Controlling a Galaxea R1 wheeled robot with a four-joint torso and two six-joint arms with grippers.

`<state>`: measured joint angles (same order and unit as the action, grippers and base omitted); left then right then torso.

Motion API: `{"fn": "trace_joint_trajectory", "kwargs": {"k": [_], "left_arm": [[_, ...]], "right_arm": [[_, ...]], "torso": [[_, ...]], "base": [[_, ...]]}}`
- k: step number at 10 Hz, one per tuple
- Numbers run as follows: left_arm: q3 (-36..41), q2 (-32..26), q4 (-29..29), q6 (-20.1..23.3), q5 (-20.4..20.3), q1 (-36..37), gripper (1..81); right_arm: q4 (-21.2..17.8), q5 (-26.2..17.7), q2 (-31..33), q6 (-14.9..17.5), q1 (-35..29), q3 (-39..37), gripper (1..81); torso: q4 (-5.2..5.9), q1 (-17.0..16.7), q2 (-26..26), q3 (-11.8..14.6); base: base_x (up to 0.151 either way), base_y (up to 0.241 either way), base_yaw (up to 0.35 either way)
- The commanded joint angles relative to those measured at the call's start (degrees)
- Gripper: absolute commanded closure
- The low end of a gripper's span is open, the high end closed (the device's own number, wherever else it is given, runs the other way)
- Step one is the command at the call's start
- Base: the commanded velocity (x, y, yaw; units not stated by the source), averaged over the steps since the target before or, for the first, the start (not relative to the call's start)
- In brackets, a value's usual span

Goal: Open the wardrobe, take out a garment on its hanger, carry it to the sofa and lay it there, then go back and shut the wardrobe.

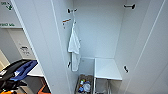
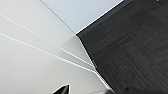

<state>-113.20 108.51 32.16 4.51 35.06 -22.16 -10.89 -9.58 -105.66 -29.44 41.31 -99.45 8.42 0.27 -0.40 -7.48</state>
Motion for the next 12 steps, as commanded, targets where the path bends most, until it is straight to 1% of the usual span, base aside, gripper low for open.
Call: {"fn": "trace_joint_trajectory", "kwargs": {"k": [1,3,6,7,9,10,12], "left_arm": [[-4.0,8.2,1.8,-3.0,9.0,8.1,1.0],[-4.0,15.7,1.8,-4.7,9.0,7.8,1.0],[-4.0,24.2,1.8,-5.7,8.5,5.9,1.0],[-4.0,26.7,1.8,-5.7,8.1,4.9,1.0],[-3.9,31.6,1.8,-5.7,6.9,2.9,1.0],[-3.7,34.1,1.8,-5.8,6.7,1.9,1.0],[-3.9,41.4,1.2,-5.8,4.9,-1.0,1.0]], "right_arm": [[-0.5,-4.3,0.4,-0.5,-5.3,4.4,1.0],[-0.3,-3.8,-2.0,-0.4,-3.1,8.0,1.0],[0.3,-3.1,-6.0,0.1,-0.1,13.2,1.0],[0.4,-2.3,-8.3,0.1,1.2,14.4,1.0],[0.4,0.5,-12.5,0.2,3.0,14.6,1.0],[0.4,0.5,-14.1,0.2,3.5,14.8,1.0],[0.7,0.6,-19.7,0.4,3.9,14.4,1.0]], "torso": [[0.0,0.0,0.0,0.0],[0.0,0.0,0.0,0.0],[0.0,0.0,0.0,0.0],[0.0,0.0,0.0,-0.1],[0.0,0.1,0.1,-0.1],[0.0,0.1,0.1,-0.1],[0.0,0.1,0.1,-0.1]], "base": [[0.0,0.0,0.0],[0.0,0.0,0.0],[0.0,0.0,0.0],[0.0,0.0,0.0],[0.0,0.0,0.0],[0.0,0.0,0.0],[0.0,0.0,0.0]]}}
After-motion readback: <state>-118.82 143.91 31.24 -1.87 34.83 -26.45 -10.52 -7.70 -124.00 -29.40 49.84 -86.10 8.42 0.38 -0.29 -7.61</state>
